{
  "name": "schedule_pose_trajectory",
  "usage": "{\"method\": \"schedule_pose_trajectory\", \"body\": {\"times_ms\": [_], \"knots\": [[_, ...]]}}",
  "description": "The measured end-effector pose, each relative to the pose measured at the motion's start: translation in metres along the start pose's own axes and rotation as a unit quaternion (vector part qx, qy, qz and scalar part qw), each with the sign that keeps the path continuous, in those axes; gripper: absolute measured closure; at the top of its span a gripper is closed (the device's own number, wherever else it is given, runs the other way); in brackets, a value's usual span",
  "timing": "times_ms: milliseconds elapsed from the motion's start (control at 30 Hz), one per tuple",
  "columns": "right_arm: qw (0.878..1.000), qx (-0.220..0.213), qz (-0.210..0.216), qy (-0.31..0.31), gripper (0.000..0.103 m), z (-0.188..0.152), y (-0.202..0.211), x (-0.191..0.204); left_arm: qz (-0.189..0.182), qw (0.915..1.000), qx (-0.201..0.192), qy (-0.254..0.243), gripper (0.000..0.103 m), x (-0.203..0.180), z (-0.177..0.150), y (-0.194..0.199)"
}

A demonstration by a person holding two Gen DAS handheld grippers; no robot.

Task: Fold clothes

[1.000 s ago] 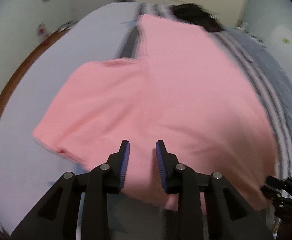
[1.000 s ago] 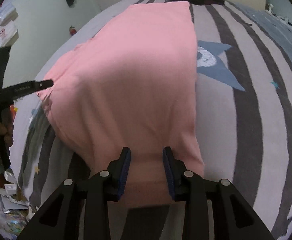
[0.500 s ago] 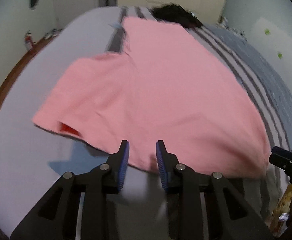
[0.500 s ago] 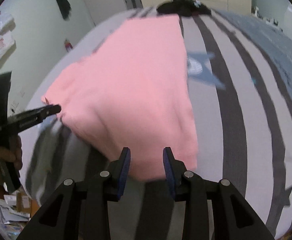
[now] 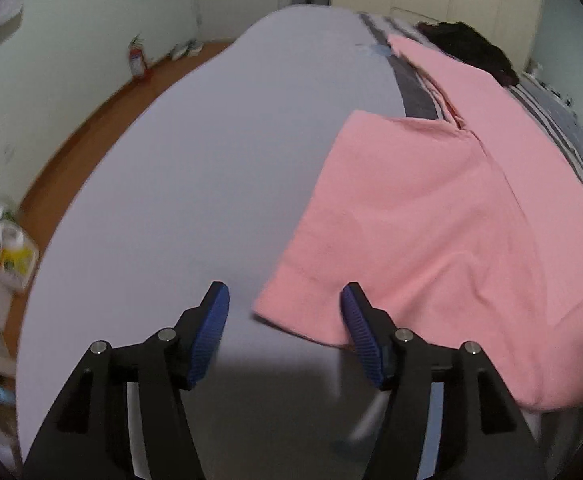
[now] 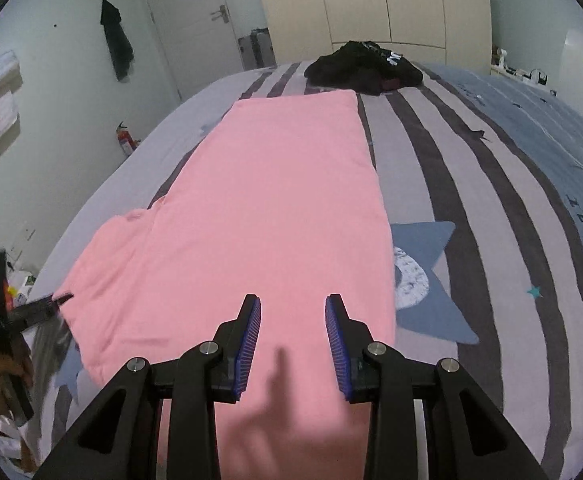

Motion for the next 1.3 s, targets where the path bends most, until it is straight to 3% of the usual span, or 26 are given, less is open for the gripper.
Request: {"method": "schedule_pose_trajectory", "body": {"times_ms": [167,433,500,667,700,733,767,900,1033,1167,1300], "knots": [[1.000,0.025,-0.005,0.005,0.073,-0.010,-0.019,-0.001,0.017,0.9983,-0.005,0.055,0.041,0.029,0.012,-0.003],[0.999,0.040,-0.012,-0.009,0.073,-0.019,-0.032,-0.016,-0.071,0.9873,0.007,0.142,0.041,0.023,0.008,0.010],[0.999,0.037,-0.012,-0.010,0.073,-0.015,-0.033,-0.020,-0.071,0.9863,0.023,0.147,0.040,0.016,0.004,0.001],[0.999,0.029,-0.015,-0.011,0.073,0.001,-0.038,-0.031,-0.074,0.9817,0.021,0.174,0.041,0.014,0.008,-0.005],[0.999,0.027,-0.015,-0.011,0.073,0.004,-0.038,-0.033,-0.085,0.9787,0.022,0.185,0.058,0.015,0.009,-0.004],[1.000,0.025,-0.015,-0.011,0.073,0.006,-0.037,-0.034,-0.104,0.9750,0.026,0.195,0.085,0.013,0.011,-0.005],[1.000,0.023,-0.014,-0.012,0.073,0.009,-0.037,-0.035,-0.108,0.9742,0.030,0.196,0.096,0.009,0.016,-0.011],[1.000,0.025,-0.013,-0.013,0.073,0.011,-0.039,-0.038,-0.113,0.9740,0.041,0.192,0.098,0.004,0.014,-0.015],[0.999,0.031,-0.009,-0.008,0.073,0.009,-0.042,-0.039,-0.097,0.9741,0.021,0.203,0.098,0.013,0.017,0.001],[0.999,0.031,-0.007,-0.005,0.073,0.009,-0.039,-0.045,-0.085,0.9824,-0.017,0.166,0.098,-0.002,0.036,0.030],[1.000,0.028,-0.011,-0.001,0.073,0.011,-0.032,-0.053,-0.111,0.9875,-0.057,0.096,0.098,-0.058,0.057,0.074]]}}
Point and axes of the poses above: each gripper's, at about its wrist camera, not at the fingertips, and y roughly against the way its jaws point, x to its left, z to its top, the point moved 6 cm from there along -y, roughly the way its jaws point, and after that the axes turned 1 degree about z, right-handed, at the moved point
